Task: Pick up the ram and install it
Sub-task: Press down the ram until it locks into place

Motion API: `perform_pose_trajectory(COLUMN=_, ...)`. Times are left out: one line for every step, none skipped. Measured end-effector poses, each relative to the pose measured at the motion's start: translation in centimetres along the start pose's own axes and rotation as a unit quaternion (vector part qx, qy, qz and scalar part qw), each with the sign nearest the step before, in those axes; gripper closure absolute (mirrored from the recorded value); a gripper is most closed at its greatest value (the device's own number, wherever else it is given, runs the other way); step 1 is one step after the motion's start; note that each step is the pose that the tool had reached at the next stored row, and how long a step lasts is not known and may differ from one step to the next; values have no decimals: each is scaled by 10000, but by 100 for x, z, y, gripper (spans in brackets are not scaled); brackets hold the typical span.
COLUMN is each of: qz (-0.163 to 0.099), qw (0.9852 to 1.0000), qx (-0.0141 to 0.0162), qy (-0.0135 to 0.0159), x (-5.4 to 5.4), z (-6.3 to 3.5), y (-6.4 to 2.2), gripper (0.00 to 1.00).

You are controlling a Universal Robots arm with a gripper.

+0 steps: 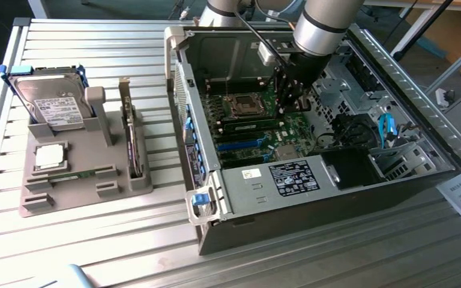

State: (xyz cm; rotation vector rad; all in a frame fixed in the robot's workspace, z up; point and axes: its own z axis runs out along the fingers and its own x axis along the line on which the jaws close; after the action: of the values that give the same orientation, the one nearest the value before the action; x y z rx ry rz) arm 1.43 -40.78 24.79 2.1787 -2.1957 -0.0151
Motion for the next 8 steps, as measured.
perform_pose_trajectory(qz=0, qw=10000, qx=0, qy=-1, x=0, z=1, y=0, gripper=89)
perform_pose_trajectory(qz=0, qw=10000, qx=0, qy=-1, x=0, z=1, y=0, gripper=89)
perform_pose_trajectory(qz=0, qw=10000, qx=0, qy=-1, x=0, z=1, y=0, gripper=89)
perform_pose_trajectory(qz=0, qw=10000, qx=0, qy=-1, x=0, z=1, y=0, gripper=89)
perform_pose_trajectory(qz=0, qw=10000, qx=0, qy=-1, x=0, z=1, y=0, gripper=89)
perform_pose_trajectory(qz=0, qw=10000, qx=0, qy=-1, x=0, z=1, y=0, gripper=89)
perform_pose_trajectory(qz=0, qw=10000, qx=0, qy=-1, x=0, z=1, y=0, gripper=89)
perform_pose_trajectory(qz=1, qw=10000, qx=0, qy=-1, x=0, z=1, y=0, gripper=89)
